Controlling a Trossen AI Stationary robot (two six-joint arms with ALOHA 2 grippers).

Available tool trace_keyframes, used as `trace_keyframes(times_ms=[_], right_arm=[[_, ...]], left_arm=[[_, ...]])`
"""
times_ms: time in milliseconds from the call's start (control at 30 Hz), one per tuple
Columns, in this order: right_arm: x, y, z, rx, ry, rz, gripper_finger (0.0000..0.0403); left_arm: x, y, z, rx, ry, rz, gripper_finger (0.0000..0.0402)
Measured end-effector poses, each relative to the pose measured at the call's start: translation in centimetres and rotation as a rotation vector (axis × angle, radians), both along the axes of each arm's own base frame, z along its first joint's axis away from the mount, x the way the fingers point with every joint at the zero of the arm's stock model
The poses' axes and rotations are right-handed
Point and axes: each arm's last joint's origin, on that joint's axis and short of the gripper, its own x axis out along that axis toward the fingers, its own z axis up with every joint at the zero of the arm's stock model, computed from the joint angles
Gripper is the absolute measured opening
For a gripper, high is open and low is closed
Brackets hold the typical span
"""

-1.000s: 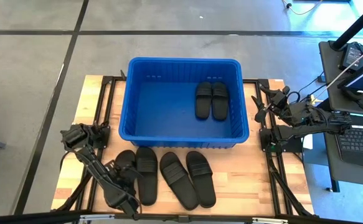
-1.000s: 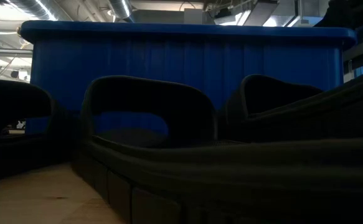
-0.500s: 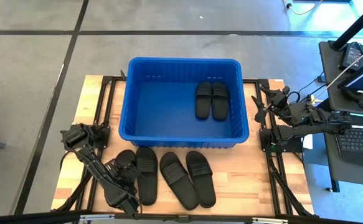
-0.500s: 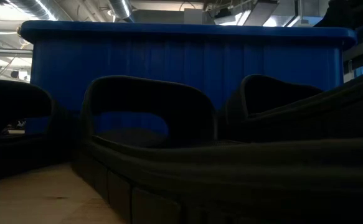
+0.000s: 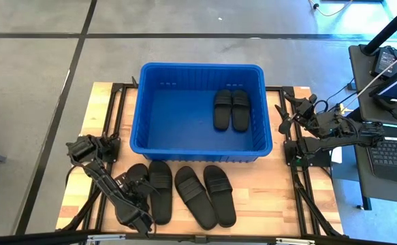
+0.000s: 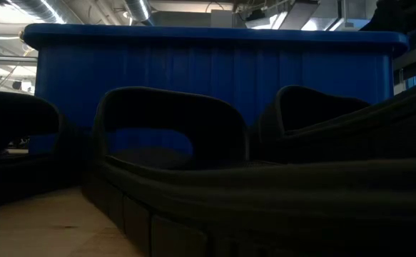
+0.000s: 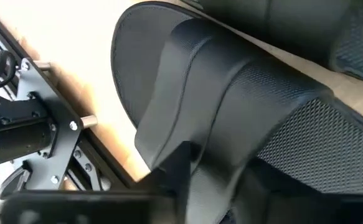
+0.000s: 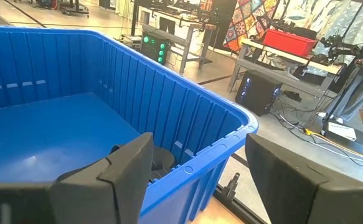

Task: Pick and place slides into bin
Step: Put the black slide into the blue organizer bin

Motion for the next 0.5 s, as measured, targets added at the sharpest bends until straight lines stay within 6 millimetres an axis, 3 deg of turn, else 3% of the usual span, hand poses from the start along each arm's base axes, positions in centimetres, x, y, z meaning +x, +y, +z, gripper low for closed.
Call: trace_keyframes(times_ms=[133, 500], right_arm=[[0.0, 0.0, 0.0, 0.000, 0.000, 0.000, 0.0255], [0.0, 0.0, 0.0, 0.000, 0.000, 0.000, 0.0255]], left_arm=[[0.2, -0.3, 0.5, -0.018, 0.002, 0.002, 0.0013], [1.1, -2.0, 4.0, -0.182, 0.030, 0.019, 0.0008]])
